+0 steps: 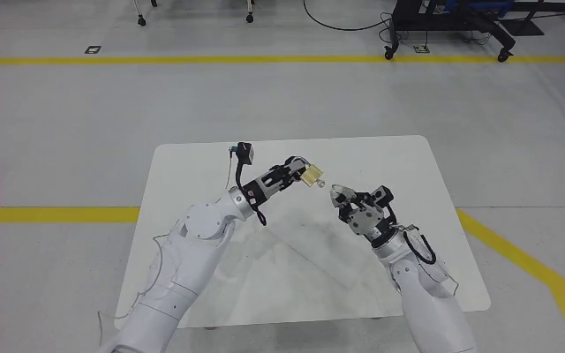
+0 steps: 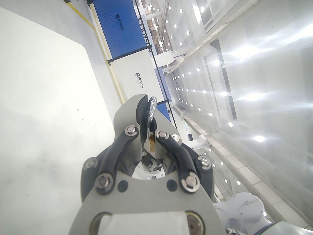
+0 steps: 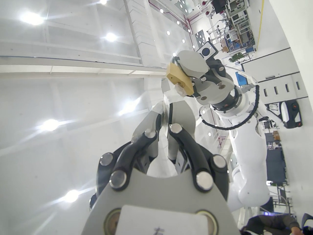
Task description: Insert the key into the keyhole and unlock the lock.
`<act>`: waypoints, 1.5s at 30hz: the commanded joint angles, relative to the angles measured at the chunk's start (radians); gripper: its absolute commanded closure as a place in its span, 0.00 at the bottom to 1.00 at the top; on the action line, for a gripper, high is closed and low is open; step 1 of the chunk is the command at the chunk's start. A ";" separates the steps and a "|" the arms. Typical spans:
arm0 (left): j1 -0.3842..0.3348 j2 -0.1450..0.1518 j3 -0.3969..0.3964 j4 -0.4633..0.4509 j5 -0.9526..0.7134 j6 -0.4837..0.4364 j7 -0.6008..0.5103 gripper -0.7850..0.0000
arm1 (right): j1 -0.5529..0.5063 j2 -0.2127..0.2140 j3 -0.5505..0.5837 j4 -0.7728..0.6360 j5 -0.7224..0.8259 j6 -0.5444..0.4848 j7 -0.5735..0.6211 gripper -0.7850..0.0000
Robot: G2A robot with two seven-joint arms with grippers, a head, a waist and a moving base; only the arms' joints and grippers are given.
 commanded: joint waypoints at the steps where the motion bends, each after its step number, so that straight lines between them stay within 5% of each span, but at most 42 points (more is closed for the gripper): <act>1: -0.001 0.002 -0.003 -0.002 0.021 0.001 0.009 1.00 | -0.012 0.003 0.013 -0.014 -0.023 -0.022 -0.001 0.57; 2: -0.003 0.004 -0.003 -0.003 0.049 0.006 0.018 1.00 | -0.019 0.004 0.020 -0.021 -0.031 -0.037 0.000 0.15; 3: -0.004 0.006 -0.001 -0.006 0.083 0.016 0.026 1.00 | -0.025 0.005 0.030 -0.030 -0.041 -0.057 -0.001 0.00; 9: -0.002 0.025 0.030 -0.065 0.329 0.088 -0.022 1.00 | -0.075 0.024 0.126 -0.111 -0.455 -0.302 -0.163 0.00; 13: 0.014 0.042 0.054 -0.105 0.503 0.131 -0.093 1.00 | -0.075 0.024 0.126 -0.111 -0.455 -0.302 -0.163 0.00; 20: 0.059 0.060 0.070 -0.154 0.729 0.214 -0.055 1.00 | -0.075 0.024 0.126 -0.111 -0.455 -0.302 -0.163 0.00; 32: 0.192 0.127 -0.163 -0.244 0.809 0.258 -0.052 1.00 | -0.075 0.024 0.126 -0.111 -0.455 -0.302 -0.163 0.00; 39: 0.173 0.119 -0.101 -0.213 0.759 0.244 -0.113 1.00 | -0.075 0.024 0.126 -0.111 -0.455 -0.302 -0.163 0.00; 45: 0.073 0.083 0.025 -0.111 0.733 0.269 -0.057 1.00 | -0.075 0.024 0.126 -0.111 -0.455 -0.302 -0.163 0.00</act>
